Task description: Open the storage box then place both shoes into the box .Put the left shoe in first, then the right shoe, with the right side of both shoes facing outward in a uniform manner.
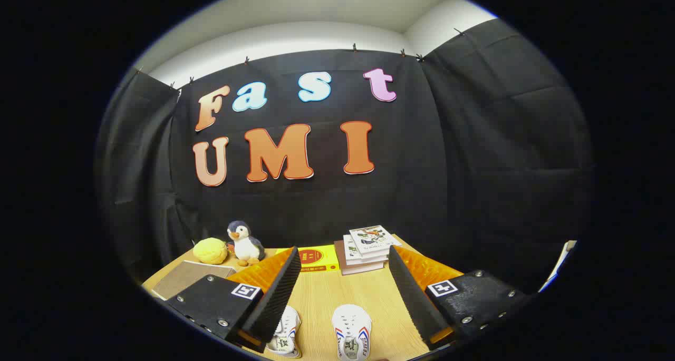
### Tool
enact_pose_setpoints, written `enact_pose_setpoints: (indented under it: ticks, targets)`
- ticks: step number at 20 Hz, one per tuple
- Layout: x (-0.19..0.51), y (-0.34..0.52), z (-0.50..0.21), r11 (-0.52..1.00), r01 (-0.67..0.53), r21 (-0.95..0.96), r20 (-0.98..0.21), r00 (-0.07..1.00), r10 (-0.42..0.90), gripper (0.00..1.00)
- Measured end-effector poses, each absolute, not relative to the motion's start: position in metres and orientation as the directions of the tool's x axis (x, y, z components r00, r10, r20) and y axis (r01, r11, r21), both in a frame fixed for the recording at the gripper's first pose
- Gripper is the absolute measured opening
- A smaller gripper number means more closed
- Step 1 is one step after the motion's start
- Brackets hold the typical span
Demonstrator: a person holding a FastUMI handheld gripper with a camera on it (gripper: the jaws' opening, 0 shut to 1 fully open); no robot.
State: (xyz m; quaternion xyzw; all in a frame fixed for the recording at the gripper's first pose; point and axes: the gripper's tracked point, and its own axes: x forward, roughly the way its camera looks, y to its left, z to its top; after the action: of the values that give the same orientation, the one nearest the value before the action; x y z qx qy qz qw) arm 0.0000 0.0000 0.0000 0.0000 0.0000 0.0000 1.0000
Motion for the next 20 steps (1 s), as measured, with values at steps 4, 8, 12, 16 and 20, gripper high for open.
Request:
enact_pose_setpoints:
  ticks: [4,8,12,16,20]
  targets:
    - [-0.027,0.000,-0.005,0.999,0.049,-0.021,-0.023,0.999,-0.049,0.99]
    - [-0.045,-0.015,-0.003,0.993,0.104,-0.061,-0.029,0.994,-0.106,0.99]
    - [-0.045,-0.028,0.004,0.992,0.117,-0.043,-0.028,0.993,-0.118,0.99]
    - [-0.024,-0.021,0.004,0.998,0.057,-0.021,-0.037,0.998,-0.057,0.99]
    - [0.001,0.007,-0.014,0.993,-0.087,0.074,-0.101,0.990,0.094,0.99]
